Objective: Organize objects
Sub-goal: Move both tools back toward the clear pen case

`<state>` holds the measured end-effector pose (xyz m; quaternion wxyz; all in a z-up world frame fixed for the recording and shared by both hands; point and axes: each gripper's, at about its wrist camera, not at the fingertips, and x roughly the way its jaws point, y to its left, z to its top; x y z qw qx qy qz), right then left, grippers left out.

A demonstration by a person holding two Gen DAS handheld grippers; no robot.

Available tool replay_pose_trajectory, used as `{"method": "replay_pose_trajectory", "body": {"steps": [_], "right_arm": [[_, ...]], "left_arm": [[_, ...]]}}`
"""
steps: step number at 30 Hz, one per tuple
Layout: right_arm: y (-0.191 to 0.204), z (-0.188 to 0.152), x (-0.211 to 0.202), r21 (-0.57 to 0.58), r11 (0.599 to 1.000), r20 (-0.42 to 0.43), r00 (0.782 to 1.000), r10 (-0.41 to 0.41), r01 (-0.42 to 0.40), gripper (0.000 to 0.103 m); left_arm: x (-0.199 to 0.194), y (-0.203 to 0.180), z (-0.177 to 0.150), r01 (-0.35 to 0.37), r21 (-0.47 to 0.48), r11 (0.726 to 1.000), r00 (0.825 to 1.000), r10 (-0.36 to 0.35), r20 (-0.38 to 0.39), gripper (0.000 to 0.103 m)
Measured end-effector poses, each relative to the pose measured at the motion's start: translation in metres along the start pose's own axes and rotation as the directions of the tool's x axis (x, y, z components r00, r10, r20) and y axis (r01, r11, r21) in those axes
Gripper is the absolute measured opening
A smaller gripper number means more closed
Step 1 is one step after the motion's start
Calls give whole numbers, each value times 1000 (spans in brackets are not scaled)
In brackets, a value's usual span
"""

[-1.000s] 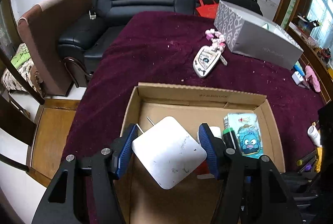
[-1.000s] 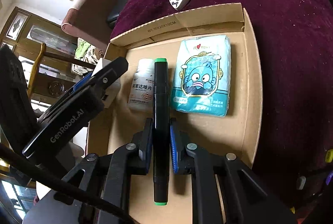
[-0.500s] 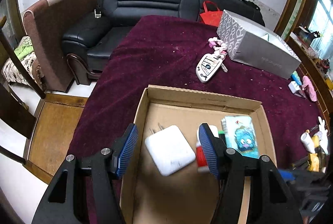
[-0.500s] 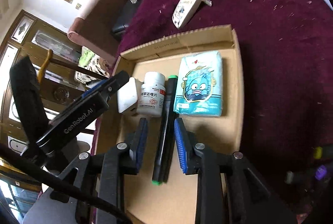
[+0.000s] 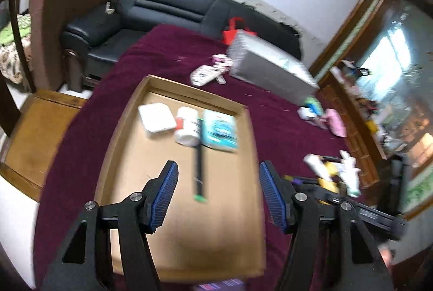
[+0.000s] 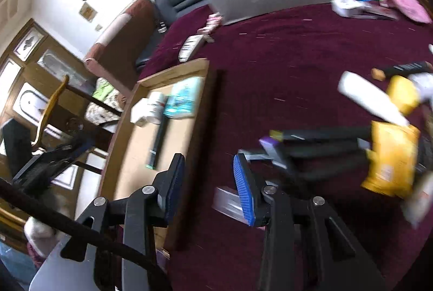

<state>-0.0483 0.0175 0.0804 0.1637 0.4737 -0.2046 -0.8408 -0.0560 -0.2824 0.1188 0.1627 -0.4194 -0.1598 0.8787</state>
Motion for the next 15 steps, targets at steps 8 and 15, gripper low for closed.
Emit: {"method": "replay_pose_trajectory", "body": {"steps": [8,15], "right_arm": [[-65,-26,-39,63,993,23,995,-98,97,35],[-68,-43,-56,12,991,45,989,-137,137,35]], "left_arm": [[-17,-73,-56,135,48,990,991,-134,-25,57],[-7,-102,-94,186,19,982,979,-184,-86,57]]}}
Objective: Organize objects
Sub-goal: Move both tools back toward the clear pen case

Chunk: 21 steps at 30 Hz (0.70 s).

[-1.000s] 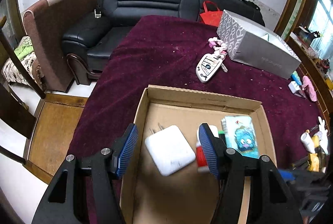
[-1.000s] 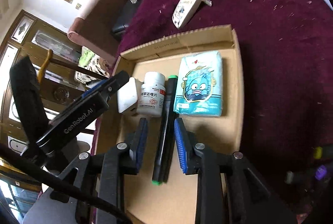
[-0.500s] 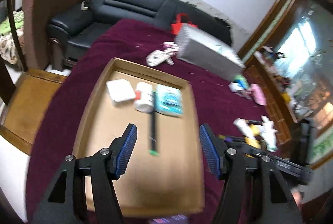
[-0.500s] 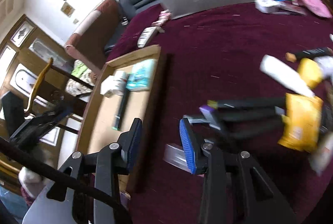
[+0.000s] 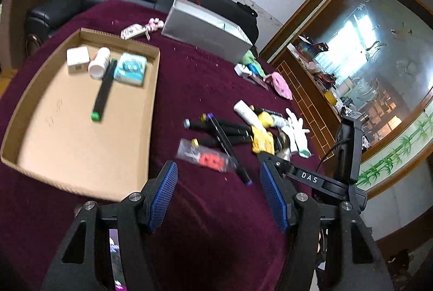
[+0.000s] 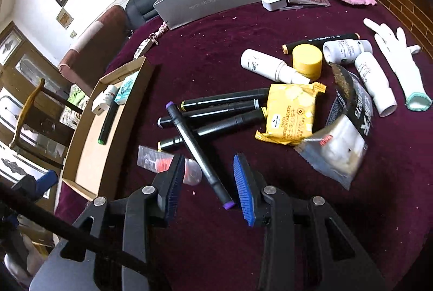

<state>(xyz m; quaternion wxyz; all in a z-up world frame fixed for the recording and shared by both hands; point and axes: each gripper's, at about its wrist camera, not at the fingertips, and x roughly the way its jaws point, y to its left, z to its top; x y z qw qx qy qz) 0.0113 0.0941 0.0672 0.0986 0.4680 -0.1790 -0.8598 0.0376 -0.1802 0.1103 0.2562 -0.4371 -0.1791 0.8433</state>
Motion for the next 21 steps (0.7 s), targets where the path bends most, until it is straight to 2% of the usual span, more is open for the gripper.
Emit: {"method": "replay_pose_trajectory", "body": {"steps": [4,5,7,9,10,11,12,16,18,21], "right_arm": [[4,-8,-3,-23,1000,7,1000,2,-2,35],[6,-11,-6,-32,999,17,1000,1,0,35],[14,-18,-13,-59,998,47,999,-15,18,35],[22,-24,-20,-75,996,87,996,-38,44,39],[26,-29,-27,-82,995,119,992,-46,56,47],[29,-33,-31,-82,994,143,988,-56,68,52],[31,-36,-35,-80,993,165,984,-67,81,57],[42,-45,-48,-110,985,237,966,-101,130,57],[44,-46,-52,-116,984,248,964,-100,132,59],[44,-46,-54,-113,985,251,963,-101,133,62]], "left_arm": [[0,-7,-12,-28,-5,1000,999,29,17,57],[-2,-13,-16,-52,15,999,998,52,37,57],[-5,-26,-22,-151,80,985,985,143,93,57],[-8,-42,-28,-278,161,947,952,250,174,57],[-10,-50,-32,-327,186,927,935,288,209,57],[-11,-56,-35,-370,205,906,917,320,240,57],[-12,-59,-38,-395,214,894,904,337,261,57],[-15,-71,-46,-472,250,846,865,387,320,58],[-16,-75,-49,-478,269,836,862,389,324,58],[-14,-77,-52,-470,276,838,870,387,305,58]]}}
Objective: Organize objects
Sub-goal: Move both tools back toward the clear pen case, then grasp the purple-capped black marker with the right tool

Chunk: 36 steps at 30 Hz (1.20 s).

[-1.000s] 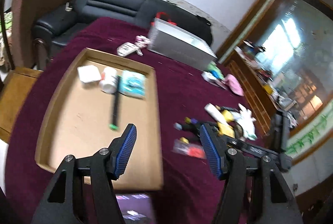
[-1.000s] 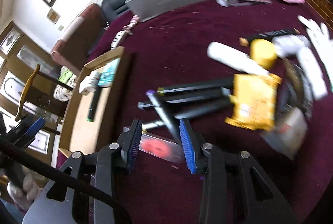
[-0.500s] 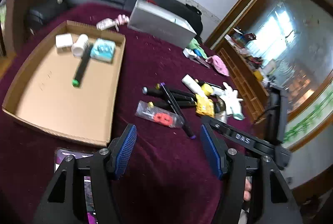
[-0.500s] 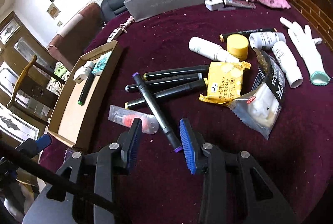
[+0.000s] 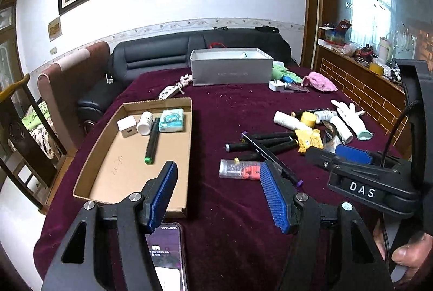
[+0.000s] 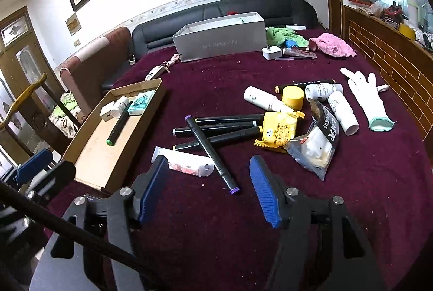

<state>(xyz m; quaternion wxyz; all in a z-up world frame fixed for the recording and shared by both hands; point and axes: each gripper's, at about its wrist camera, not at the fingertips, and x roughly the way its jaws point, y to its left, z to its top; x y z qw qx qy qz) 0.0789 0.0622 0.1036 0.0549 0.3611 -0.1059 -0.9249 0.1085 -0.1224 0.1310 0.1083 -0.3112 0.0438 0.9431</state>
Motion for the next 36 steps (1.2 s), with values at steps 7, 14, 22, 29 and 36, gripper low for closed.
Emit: {"method": "replay_pose_trajectory", "body": {"steps": [7,14,22,29,36], "right_arm": [[-6,-6,2,16,1000,-23,1000,1,0,62],[-7,-5,5,12,1000,-42,999,-3,3,62],[-8,-3,17,10,1000,-82,997,3,-2,62],[-9,16,38,19,998,-150,987,54,-52,62],[-4,35,96,39,995,-280,955,94,-87,57]], "left_arm": [[2,-4,-4,-8,4,1000,1000,8,-26,58],[10,-5,-7,-5,3,1000,999,5,-54,58],[23,0,-13,23,-28,999,994,-26,-103,58],[45,16,-26,72,-169,983,976,-104,-190,58],[48,31,-29,117,-229,966,968,-162,-190,58]]}}
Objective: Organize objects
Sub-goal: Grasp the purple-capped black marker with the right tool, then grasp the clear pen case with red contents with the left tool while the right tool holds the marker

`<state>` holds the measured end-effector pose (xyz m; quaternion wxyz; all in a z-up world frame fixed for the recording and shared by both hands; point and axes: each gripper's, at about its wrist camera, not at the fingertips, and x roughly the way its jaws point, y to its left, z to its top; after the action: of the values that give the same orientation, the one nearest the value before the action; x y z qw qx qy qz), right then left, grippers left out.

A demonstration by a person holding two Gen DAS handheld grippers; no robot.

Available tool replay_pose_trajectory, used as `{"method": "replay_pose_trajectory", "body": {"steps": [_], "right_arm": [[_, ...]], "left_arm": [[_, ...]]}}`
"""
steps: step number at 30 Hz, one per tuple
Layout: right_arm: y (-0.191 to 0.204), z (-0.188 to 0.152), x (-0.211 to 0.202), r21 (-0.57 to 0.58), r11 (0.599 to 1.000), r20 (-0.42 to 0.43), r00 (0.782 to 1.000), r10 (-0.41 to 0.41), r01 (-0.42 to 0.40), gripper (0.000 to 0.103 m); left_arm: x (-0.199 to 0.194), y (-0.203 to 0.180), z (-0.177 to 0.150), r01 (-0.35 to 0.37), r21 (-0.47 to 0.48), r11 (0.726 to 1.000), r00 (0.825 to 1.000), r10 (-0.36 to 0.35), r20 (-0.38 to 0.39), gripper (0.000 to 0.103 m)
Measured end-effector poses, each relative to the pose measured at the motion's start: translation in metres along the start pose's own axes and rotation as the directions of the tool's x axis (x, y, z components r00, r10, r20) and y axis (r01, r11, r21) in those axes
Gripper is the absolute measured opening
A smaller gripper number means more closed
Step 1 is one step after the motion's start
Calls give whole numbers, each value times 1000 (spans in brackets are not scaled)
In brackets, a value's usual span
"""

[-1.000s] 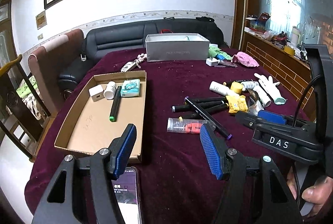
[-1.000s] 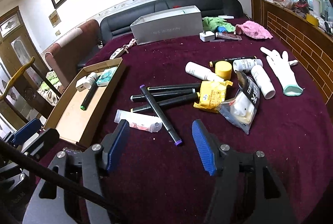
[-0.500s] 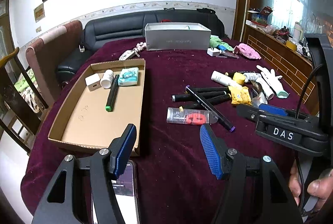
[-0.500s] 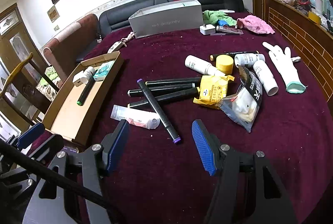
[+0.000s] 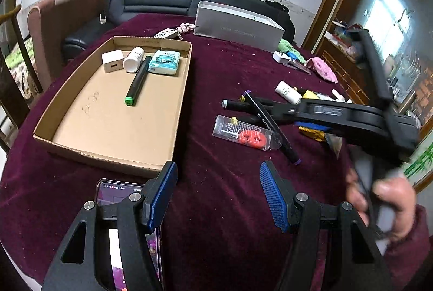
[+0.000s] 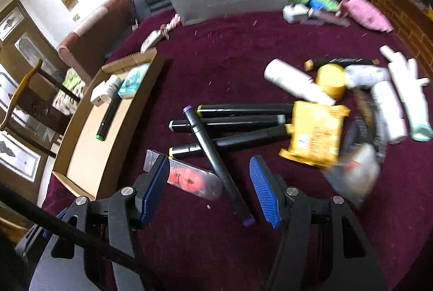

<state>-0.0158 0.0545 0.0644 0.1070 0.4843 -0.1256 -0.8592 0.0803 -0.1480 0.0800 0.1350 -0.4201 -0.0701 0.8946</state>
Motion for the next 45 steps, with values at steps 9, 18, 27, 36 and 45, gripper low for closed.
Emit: {"method": "replay_pose_trajectory", "body": {"steps": [9,18,27,36,45], "right_arm": [[10,6,51,-63,988,-129,980,-149,142,20],[-21,-15,28,15,990,-130,982,-134,137,12],[-57,-50,-1,90,996,-8,1000,11,-11,12],[-75,-54,1,128,978,54,986,157,-163,12],[-78,-55,-1,145,970,57,981,187,-193,12]], "left_arm": [[14,16,2,26,-57,998,999,-29,-41,58],[40,9,7,24,-92,996,990,-36,-136,57],[84,-8,28,-120,-106,987,978,98,-186,57],[125,-12,39,-281,-123,952,945,252,-210,58],[142,-55,42,-326,91,941,932,336,-133,66]]}}
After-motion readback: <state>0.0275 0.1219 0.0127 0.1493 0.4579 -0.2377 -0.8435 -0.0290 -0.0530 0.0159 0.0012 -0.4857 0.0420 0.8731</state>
